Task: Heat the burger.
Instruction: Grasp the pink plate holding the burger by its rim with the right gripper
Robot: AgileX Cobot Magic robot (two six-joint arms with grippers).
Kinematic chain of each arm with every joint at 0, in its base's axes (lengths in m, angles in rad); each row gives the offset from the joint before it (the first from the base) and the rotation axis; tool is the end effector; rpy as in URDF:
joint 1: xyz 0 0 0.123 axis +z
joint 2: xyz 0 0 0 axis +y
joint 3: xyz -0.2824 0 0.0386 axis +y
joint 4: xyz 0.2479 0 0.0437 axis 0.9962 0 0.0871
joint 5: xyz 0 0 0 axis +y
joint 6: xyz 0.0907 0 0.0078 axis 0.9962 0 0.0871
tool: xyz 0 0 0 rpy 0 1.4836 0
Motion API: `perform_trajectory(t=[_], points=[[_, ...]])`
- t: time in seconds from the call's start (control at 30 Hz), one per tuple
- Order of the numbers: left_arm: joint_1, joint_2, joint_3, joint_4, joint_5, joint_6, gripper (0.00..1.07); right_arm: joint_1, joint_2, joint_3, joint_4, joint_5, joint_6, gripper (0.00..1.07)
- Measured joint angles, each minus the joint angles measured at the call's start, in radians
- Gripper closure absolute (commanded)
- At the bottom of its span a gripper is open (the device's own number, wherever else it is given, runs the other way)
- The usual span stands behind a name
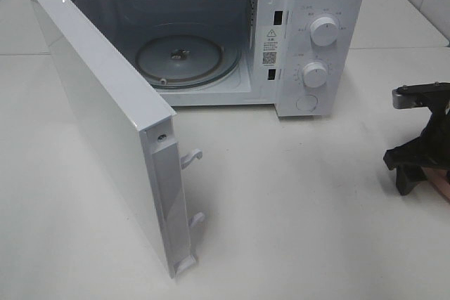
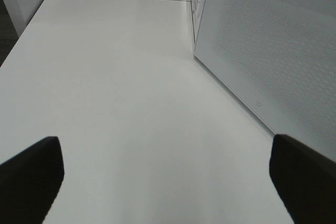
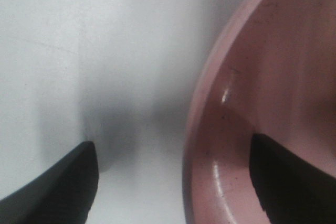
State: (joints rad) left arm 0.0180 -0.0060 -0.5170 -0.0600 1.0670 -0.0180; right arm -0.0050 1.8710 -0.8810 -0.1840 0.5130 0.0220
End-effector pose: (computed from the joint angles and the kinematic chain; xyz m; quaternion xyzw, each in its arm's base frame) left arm -0.0080 -0.0049 0.2814 -0.0137 0.8484 -0.0300 0.5284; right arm 0.3074 -0.0097 0.1086 -0.0629 0.9937 -0.0505 0.0775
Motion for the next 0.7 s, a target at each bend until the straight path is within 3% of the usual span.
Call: perform_trajectory(t=[0.2, 0.37, 0.43, 0.47, 0.5, 0.53, 0.57, 0.63, 0.67, 0.7], points=[[0.0, 0.0, 0.0, 0.0, 0.0, 0.0, 0.06, 0.0, 0.009, 0.0, -0.001, 0.0, 0.001, 0.33], [0.0, 0.0, 0.0, 0.0, 0.0, 0.0, 0.06, 0.0, 0.009, 0.0, -0.009, 0.0, 0.011, 0.45], [0.0, 0.0, 0.0, 0.0, 0.0, 0.0, 0.06, 0.0, 0.009, 0.0, -0.034, 0.0, 0.037, 0.59], [0.0, 0.0, 0.0, 0.0, 0.0, 0.0, 0.06, 0.0, 0.009, 0.0, -0.034, 0.0, 0.037, 0.59], [0.0, 0.0, 0.0, 0.0, 0.0, 0.0, 0.06, 0.0, 0.009, 0.0, -0.057, 0.0, 0.062, 0.7], [0.0, 0.0, 0.0, 0.0, 0.0, 0.0, 0.06, 0.0, 0.009, 0.0, -0.057, 0.0, 0.062, 0.7], [0.0, 0.0, 0.0, 0.0, 0.0, 0.0, 0.06, 0.0, 0.01, 0.0, -0.079, 0.0, 0.08, 0.83], [0.0, 0.0, 0.0, 0.0, 0.0, 0.0, 0.06, -0.002, 0.01, -0.001, -0.107, 0.0, 0.088, 0.88], [0.0, 0.0, 0.0, 0.0, 0.0, 0.0, 0.06, -0.001, 0.01, -0.002, -0.11, 0.001, 0.089, 0.99], [0.0, 0.0, 0.0, 0.0, 0.0, 0.0, 0.06, -0.001, 0.01, -0.002, -0.11, 0.001, 0.089, 0.99]])
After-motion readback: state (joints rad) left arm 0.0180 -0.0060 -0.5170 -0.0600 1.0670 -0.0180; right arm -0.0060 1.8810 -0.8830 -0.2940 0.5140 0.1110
